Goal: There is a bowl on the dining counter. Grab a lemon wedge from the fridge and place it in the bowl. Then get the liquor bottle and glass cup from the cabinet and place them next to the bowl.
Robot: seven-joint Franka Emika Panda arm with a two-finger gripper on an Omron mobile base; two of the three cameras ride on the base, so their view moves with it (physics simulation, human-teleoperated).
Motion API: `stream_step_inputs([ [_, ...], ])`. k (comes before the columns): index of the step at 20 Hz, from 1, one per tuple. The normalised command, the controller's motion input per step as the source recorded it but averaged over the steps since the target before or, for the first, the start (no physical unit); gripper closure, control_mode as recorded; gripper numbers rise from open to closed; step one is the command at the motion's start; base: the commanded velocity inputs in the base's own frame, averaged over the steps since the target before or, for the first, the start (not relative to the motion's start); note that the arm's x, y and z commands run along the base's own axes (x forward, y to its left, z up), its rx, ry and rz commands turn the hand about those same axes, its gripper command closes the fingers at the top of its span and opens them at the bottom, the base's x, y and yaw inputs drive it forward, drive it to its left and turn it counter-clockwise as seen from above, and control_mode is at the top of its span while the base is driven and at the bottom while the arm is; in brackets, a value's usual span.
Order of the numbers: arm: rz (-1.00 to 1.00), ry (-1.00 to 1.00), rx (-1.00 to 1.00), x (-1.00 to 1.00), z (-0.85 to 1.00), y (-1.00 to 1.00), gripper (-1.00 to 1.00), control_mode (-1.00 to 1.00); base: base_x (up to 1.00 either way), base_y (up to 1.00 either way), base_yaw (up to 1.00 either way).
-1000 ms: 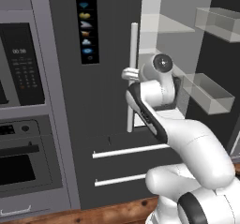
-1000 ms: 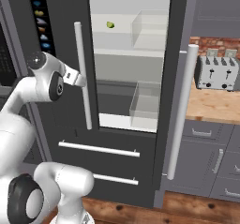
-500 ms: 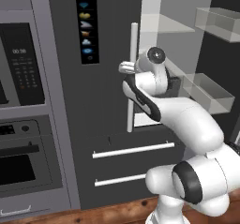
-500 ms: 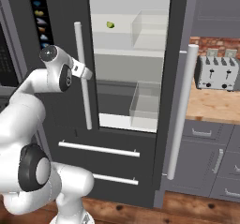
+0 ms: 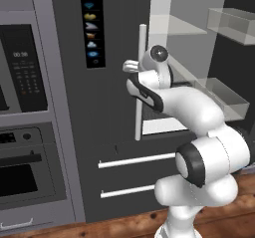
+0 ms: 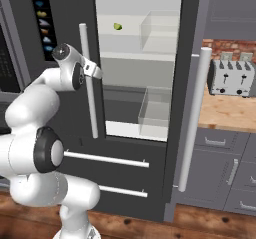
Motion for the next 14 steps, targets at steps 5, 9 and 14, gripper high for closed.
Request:
stream_step_inputs([
  [5,0.0,0.0,0.0,0.57,-0.06,0.0,1.0,-1.0,0.0,0.0,0.0],
  [9,0.0,0.0,0.0,0.56,-0.17,0.0,1.0,-1.0,0.0,0.0,0.0],
  [14,0.0,-0.01,0.0,0.38,-0.14,0.0,1.0,-1.0,0.0,0.0,0.0],
])
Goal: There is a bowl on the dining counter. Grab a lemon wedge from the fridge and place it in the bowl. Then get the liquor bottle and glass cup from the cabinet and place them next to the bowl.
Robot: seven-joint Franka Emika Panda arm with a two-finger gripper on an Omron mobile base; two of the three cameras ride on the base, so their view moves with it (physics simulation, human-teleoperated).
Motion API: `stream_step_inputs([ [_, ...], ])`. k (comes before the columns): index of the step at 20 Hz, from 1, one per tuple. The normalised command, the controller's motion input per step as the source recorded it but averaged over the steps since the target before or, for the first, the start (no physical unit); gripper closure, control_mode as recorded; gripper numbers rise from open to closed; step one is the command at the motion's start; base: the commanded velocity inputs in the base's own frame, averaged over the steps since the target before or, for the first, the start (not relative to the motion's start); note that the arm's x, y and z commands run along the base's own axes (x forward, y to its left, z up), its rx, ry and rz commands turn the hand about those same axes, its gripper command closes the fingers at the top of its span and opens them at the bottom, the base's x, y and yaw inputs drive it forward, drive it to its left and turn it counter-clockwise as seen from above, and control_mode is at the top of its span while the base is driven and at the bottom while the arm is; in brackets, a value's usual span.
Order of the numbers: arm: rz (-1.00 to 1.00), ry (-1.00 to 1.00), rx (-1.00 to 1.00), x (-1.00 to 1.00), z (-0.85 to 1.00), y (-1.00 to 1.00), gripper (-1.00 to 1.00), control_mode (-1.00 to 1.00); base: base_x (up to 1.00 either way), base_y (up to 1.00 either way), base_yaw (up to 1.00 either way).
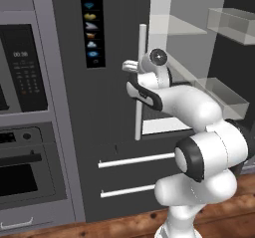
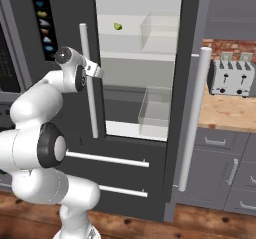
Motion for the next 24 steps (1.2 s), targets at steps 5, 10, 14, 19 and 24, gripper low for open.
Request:
stream_step_inputs([
  [5,0.01,0.04,0.0,-0.2,-0.13,0.33,1.0,-1.0,0.0,0.0,0.0],
  [10,0.03,0.0,0.02,-0.84,-0.12,0.68,1.0,-1.0,0.0,0.0,0.0],
  [14,0.06,0.0,0.01,-0.99,-0.11,0.94,1.0,-1.0,0.0,0.0,0.0],
  [19,0.07,0.0,0.0,-0.92,-0.23,1.0,1.0,-1.0,0.0,0.0,0.0],
  [24,0.1,0.0,0.0,-0.91,-0.29,1.0,-1.0,-1.0,0.0,0.0,0.0],
])
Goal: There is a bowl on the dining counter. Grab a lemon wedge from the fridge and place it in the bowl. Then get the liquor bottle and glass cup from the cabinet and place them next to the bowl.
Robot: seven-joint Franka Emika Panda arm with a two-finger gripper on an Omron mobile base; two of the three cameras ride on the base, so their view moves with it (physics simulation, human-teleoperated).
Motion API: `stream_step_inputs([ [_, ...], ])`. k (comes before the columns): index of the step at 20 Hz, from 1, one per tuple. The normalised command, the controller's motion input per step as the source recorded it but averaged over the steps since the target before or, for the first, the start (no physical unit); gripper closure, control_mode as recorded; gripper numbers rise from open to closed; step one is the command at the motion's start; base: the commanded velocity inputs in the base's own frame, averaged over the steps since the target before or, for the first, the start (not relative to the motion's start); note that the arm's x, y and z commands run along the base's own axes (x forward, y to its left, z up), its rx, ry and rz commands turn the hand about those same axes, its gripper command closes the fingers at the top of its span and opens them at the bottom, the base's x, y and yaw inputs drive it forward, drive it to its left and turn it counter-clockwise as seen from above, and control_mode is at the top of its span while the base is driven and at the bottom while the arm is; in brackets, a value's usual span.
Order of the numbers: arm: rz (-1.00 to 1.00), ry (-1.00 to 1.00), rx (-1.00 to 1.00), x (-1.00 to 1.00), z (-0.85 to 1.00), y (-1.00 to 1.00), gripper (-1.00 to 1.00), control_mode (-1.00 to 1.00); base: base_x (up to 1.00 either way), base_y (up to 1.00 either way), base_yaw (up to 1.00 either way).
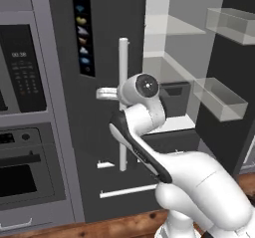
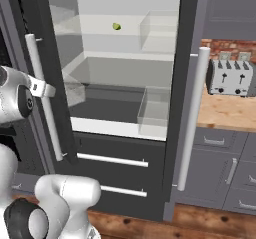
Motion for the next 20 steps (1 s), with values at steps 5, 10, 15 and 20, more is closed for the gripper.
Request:
stream_step_inputs([
  [5,0.09,0.02,0.03,-0.63,-0.24,0.98,-1.0,-1.0,0.0,0.0,0.0],
  [10,0.01,0.02,0.25,-0.58,0.17,0.12,-1.0,-1.0,0.0,0.0,0.0],
  [15,0.0,0.0,0.43,-0.85,0.39,-0.68,-1.0,-1.0,0.0,0.0,0.0],
  [20,0.0,0.0,0.47,-0.53,0.44,-0.89,-1.0,-1.0,0.0,0.0,0.0],
])
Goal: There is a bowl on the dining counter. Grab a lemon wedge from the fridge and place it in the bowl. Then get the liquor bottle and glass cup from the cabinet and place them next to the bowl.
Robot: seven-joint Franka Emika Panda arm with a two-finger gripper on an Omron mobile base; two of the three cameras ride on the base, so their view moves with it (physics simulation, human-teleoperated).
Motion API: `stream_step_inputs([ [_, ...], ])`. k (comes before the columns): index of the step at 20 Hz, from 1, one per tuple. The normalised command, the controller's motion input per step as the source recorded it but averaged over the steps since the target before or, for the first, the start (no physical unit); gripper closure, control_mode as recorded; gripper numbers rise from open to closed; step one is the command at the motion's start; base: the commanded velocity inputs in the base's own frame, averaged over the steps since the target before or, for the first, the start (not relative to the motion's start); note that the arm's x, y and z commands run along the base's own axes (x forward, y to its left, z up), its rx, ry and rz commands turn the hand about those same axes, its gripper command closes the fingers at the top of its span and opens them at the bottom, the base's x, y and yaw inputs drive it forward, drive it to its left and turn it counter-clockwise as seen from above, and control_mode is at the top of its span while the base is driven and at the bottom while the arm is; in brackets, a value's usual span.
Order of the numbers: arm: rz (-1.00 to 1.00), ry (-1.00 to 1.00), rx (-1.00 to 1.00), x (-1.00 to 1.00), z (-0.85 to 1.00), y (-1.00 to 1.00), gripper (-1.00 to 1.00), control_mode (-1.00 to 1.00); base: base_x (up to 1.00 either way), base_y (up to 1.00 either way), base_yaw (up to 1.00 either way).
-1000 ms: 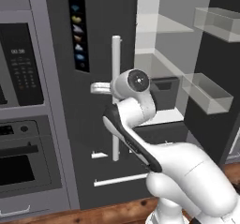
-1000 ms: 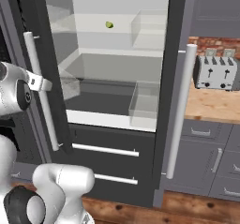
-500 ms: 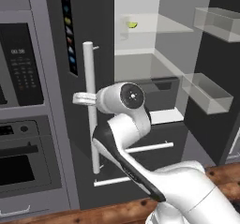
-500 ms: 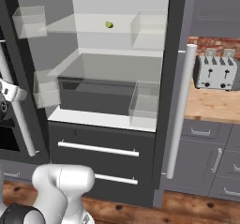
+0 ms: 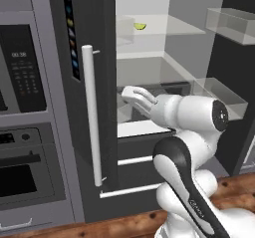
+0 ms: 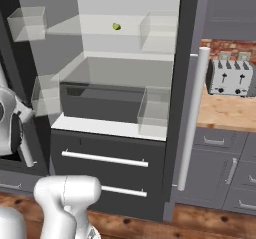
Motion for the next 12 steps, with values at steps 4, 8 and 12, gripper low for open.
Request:
stream_step_inputs([
  [4,0.0,0.06,0.44,-0.02,0.29,-0.86,-1.0,-1.0,0.0,0.0,0.0],
  [8,0.0,0.22,0.4,0.61,0.11,-0.55,-1.0,-1.0,0.0,0.0,0.0],
  [12,0.09,0.35,0.33,0.96,-0.03,-0.27,-1.0,-1.0,0.0,0.0,0.0],
])
